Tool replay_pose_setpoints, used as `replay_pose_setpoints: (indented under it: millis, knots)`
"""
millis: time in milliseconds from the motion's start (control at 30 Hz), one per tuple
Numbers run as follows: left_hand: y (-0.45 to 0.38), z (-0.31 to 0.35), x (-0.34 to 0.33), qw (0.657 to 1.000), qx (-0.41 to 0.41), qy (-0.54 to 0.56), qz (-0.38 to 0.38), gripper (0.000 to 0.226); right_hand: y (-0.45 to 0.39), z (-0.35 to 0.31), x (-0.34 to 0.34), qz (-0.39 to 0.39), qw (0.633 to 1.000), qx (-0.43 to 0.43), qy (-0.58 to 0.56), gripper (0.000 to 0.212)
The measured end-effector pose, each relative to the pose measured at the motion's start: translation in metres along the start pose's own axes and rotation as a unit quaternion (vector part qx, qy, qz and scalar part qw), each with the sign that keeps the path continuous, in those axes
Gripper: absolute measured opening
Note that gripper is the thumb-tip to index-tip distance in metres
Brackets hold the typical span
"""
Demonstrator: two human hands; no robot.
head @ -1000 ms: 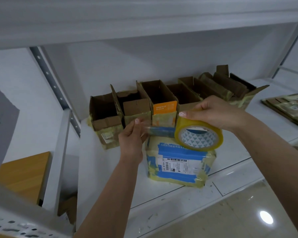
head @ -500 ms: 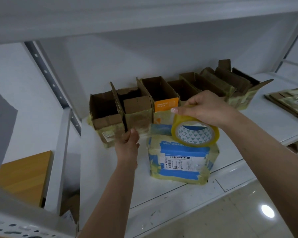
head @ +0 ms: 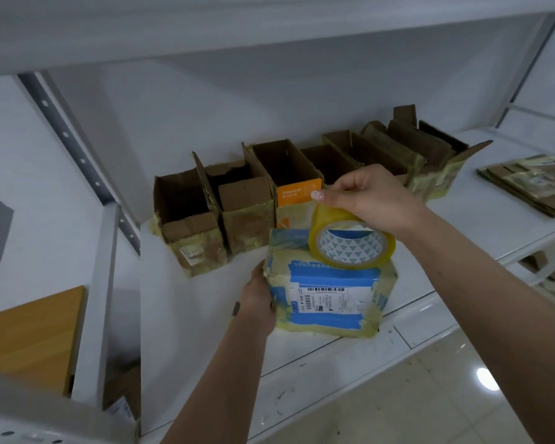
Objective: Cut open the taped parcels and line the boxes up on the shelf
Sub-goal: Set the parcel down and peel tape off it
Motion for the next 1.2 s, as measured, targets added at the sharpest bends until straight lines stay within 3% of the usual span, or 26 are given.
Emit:
replay_pose_setpoints:
  millis: [133,267,300,367,433,467,533,600,667,800,967,1067,1200]
  knots:
    - [0.006,0.003,0.002,0.998,-0.015,-0.064,-0.011,0.031,0.002,-0.001,0.001,0.003,1.000,0.010,0.023,0.037]
    - [0.018,0.034,0.000,0.964,-0.168,-0.200,0.047,0.037,0.001,-0.007,0.007,-0.039,0.999,0.014,0.033,0.043]
    - [0.026,0.043,-0.003,0.948,-0.222,-0.225,0.040,0.039,0.001,-0.007,0.012,-0.062,0.998,0.010,0.031,0.039]
    - [0.046,0.057,-0.008,0.905,-0.318,-0.277,-0.047,0.041,0.004,-0.005,0.023,-0.112,0.993,0.001,0.023,0.044]
    - [0.059,0.065,-0.013,0.840,-0.351,-0.390,-0.138,0.038,0.010,0.004,0.032,-0.149,0.989,0.003,-0.002,0.054]
    - [0.062,0.066,-0.017,0.794,-0.354,-0.466,-0.165,0.048,0.013,0.012,0.034,-0.157,0.987,0.009,-0.026,0.051]
    - [0.063,0.065,-0.027,0.705,-0.357,-0.585,-0.184,0.088,0.020,0.027,0.035,-0.145,0.986,0.017,-0.086,0.033]
    - [0.061,0.062,-0.042,0.682,-0.345,-0.612,-0.201,0.119,0.024,0.040,0.035,-0.144,0.979,0.023,-0.143,0.035]
    - [0.057,0.058,-0.050,0.662,-0.354,-0.626,-0.212,0.133,0.027,0.051,0.033,-0.166,0.967,0.042,-0.190,0.047]
    - [0.046,0.059,-0.051,0.623,-0.363,-0.663,-0.199,0.133,0.026,0.059,0.027,-0.138,0.959,0.042,-0.242,0.037]
    - [0.036,0.052,-0.050,0.475,-0.295,-0.813,-0.160,0.137,0.022,0.033,0.029,-0.090,0.986,0.045,-0.130,0.033]
    - [0.035,0.050,-0.049,0.428,-0.292,-0.845,-0.133,0.136,0.022,0.018,0.040,-0.071,0.996,0.041,-0.042,0.032]
    - [0.030,0.047,-0.048,0.399,-0.292,-0.862,-0.110,0.129,0.028,0.025,0.076,-0.057,0.985,-0.016,0.163,0.059]
Point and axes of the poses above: each hand's wrist, its own y-axis away from the middle knuckle, its own x-axis out of the back of the hand, z = x × y, the point moved 1 cm from there along -y, towards the middle knuckle, and after that the axes turned 6 degrees about -z, right-handed, at the moved point
